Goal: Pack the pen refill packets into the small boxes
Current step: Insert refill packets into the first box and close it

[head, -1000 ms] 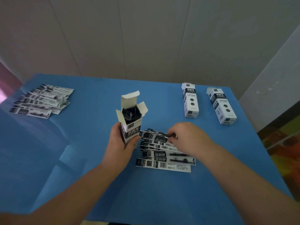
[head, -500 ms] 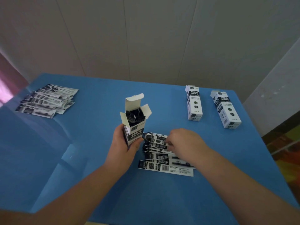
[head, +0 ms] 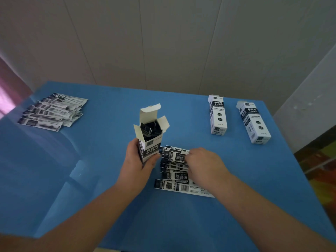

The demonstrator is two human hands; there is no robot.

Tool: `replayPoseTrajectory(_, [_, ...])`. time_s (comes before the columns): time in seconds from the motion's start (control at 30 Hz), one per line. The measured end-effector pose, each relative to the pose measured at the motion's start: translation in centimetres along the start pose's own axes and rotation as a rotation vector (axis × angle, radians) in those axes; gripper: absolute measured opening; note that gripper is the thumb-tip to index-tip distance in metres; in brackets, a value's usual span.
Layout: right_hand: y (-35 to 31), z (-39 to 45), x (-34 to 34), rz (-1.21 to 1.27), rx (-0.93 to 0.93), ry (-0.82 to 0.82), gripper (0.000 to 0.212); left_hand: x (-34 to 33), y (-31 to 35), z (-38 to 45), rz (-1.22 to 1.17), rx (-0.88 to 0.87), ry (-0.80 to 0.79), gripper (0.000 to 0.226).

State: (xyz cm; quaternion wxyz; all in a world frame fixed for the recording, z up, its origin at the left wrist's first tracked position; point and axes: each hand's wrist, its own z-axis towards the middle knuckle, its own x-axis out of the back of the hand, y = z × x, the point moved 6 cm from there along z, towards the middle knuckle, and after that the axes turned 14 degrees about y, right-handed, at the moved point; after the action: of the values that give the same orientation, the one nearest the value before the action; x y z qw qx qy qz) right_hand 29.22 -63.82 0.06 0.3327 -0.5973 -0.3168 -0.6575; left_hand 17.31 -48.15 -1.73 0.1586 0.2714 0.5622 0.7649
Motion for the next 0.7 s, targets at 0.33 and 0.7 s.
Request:
replayPoseTrajectory(0.33, [1.1, -0.1, 1.1, 0.012, -0.038, 0.129, 0.010, 0.0, 0.2, 0.0, 0.017, -0.023, 0.006, 0.066])
replayPoseTrajectory(0.7, [3.6, -0.5, 11.5, 0.972, -0.385, 0.314, 0.008, -0.2, -0.2, 0.1, 0.015, -0.028, 0.004, 0.050])
